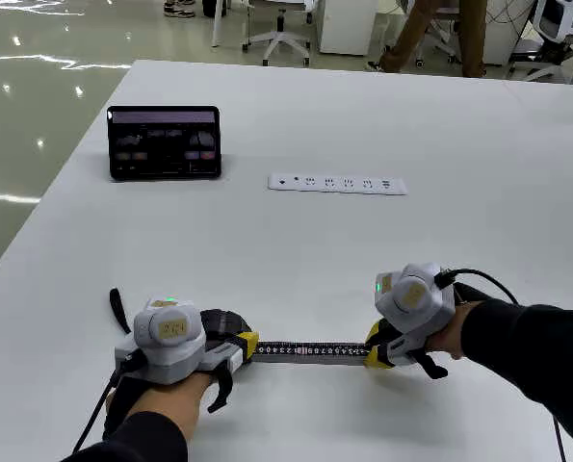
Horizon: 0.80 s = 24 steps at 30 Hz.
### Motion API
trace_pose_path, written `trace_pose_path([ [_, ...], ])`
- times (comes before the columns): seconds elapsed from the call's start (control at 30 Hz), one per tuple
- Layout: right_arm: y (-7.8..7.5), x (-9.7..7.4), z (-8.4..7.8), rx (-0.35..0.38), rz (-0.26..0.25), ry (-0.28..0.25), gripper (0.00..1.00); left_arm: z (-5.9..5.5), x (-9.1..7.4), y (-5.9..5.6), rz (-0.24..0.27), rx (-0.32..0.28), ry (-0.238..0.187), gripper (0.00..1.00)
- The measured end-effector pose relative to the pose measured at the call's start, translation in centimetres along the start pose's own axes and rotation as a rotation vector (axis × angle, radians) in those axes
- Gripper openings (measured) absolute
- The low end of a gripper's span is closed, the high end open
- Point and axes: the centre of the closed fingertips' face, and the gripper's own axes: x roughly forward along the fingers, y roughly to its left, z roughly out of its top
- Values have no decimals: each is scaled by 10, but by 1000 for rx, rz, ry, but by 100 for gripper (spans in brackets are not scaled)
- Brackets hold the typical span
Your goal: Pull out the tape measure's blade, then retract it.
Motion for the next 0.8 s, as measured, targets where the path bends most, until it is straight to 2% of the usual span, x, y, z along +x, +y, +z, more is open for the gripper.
trace_pose_path([
  [0.8,2,7,13,45,-15,-19,11,0,0,0,-4,0,4,58],
])
